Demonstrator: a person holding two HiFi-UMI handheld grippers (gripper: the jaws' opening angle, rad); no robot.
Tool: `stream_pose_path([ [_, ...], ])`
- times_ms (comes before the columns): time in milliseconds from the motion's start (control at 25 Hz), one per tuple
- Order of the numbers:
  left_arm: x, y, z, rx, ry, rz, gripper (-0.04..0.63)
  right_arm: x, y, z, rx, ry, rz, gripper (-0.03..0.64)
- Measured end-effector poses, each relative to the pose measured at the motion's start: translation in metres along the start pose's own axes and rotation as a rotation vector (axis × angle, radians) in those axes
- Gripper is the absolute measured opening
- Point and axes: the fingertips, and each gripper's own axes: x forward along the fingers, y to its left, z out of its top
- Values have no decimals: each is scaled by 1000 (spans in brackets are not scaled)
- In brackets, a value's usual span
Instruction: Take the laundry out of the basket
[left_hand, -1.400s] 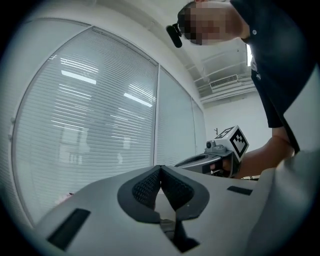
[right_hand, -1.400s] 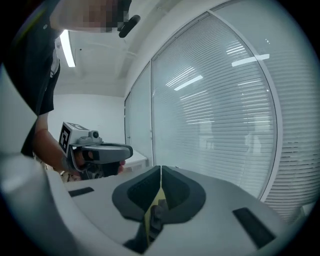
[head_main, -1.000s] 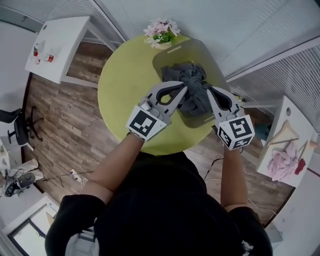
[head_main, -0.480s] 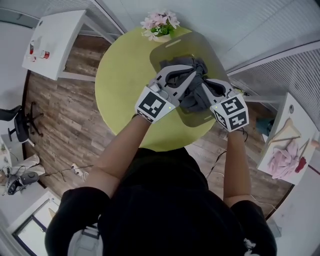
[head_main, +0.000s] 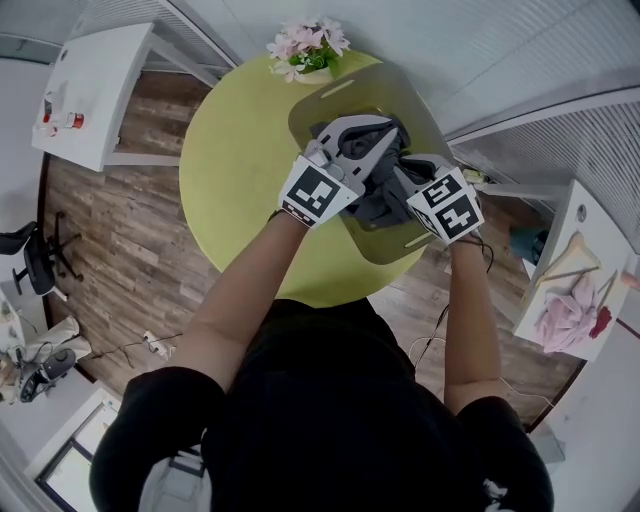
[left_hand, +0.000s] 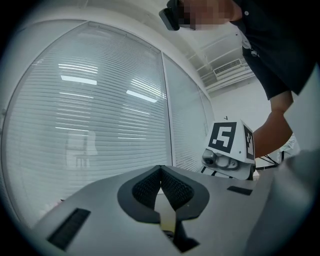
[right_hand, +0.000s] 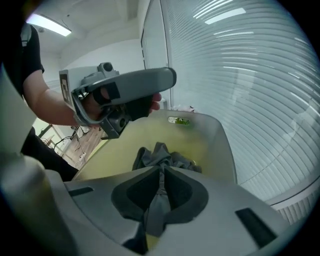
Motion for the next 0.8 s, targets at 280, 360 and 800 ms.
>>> stream_pose_path([
  [280,19,12,-6,-33,-24,-43,9,37,-11,-25,-12,152,25,86],
  [360,25,16,-5,-30,-30,-46,9,46,-12,-32,-10,192,39,114],
  [800,49,28,-36,-23,-1,-65,9,97,-14,-61,19,330,97,273],
])
